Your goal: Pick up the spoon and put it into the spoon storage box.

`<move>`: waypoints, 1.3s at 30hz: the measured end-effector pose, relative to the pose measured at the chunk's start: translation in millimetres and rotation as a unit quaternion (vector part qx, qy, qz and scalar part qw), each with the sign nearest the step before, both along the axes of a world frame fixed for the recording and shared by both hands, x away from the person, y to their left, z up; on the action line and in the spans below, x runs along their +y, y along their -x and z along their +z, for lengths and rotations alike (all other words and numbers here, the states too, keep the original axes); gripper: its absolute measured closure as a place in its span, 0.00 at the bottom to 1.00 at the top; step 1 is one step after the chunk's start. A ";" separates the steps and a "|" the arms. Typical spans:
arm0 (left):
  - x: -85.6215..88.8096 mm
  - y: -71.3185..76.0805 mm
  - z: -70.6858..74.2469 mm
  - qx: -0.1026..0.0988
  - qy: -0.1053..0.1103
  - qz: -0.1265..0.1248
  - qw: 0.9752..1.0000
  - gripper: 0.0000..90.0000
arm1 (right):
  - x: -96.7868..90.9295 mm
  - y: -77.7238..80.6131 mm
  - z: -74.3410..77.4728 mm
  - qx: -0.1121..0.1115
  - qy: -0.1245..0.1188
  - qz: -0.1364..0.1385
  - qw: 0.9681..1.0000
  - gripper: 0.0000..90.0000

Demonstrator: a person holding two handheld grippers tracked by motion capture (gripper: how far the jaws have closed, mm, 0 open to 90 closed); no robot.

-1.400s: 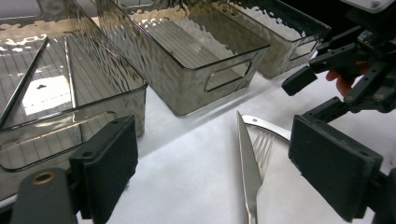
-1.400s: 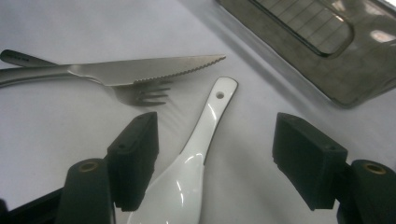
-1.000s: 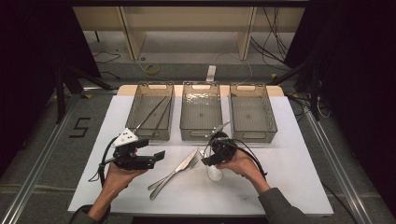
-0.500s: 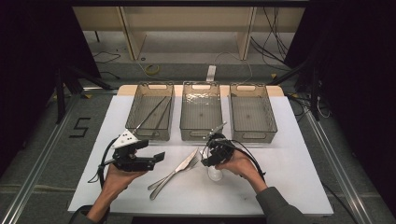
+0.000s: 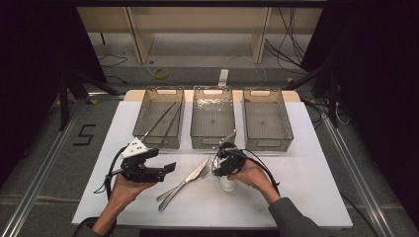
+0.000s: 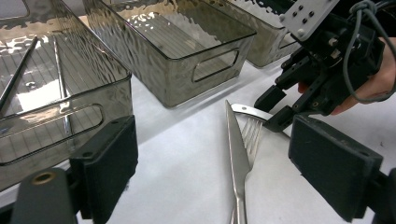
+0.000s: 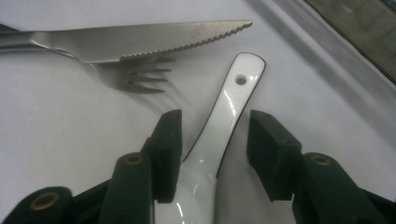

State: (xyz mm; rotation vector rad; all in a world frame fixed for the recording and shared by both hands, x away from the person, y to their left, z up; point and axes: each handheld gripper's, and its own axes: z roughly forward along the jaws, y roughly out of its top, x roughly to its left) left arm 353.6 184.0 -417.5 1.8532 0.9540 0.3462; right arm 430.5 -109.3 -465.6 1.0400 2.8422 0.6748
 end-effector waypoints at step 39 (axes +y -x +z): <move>0.6 0.2 0.3 -0.002 -0.005 0.003 1.000 0.17 | 0.3 1.3 4.5 -0.026 0.021 0.013 0.999 0.85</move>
